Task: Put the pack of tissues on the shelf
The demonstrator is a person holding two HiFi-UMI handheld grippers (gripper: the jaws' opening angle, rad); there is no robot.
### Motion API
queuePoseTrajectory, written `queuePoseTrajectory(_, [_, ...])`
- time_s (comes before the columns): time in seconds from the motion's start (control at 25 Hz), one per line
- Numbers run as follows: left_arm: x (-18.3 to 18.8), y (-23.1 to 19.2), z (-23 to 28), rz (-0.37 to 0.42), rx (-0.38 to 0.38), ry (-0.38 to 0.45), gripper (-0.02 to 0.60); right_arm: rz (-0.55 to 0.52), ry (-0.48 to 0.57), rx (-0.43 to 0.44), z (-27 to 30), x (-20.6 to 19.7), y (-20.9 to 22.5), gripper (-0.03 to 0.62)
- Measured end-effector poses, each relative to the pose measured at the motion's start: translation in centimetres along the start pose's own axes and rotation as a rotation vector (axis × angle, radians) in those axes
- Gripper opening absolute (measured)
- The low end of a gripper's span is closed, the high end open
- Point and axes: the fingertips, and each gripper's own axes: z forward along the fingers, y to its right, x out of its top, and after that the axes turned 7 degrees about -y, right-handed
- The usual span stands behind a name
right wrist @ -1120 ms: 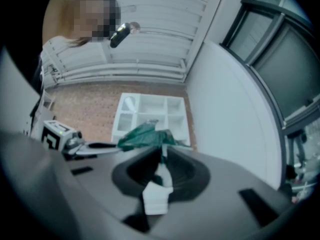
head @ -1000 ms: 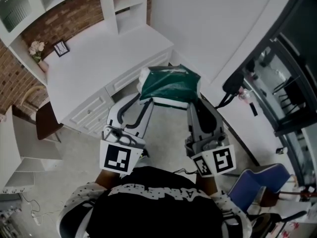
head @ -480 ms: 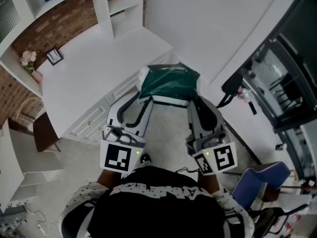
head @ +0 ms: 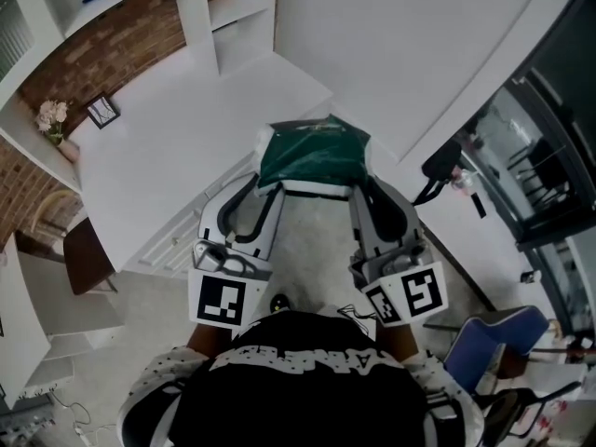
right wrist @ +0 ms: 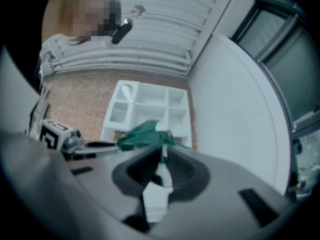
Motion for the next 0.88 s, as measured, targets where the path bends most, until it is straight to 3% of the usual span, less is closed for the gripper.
queuePoseTrajectory(0.32, [-0.6,-1.2,0.5,-0.011,0.037,-0.013,0.132,0.008,-0.009,0.042,1.9,-0.3,0.2,0.072])
queuePoseTrajectory(0.56, [-0.7,-3.5,1.9,0.049,0.135,-0.038,0.132,0.017,0.021,0.152,5.7,-0.2,0.9,0.072])
queuePoseTrajectory(0.72, [0.1,-5.3,3.9,0.151,0.187,-0.035,0.132,0.019,0.048,0.221,9.0,0.5,2.1,0.072])
queuePoseTrajectory(0.88, [0.3,-6.6,6.8,0.165,0.233,-0.038,0.132,0.031,0.065,0.267,11.9,0.8,4.2,0.072])
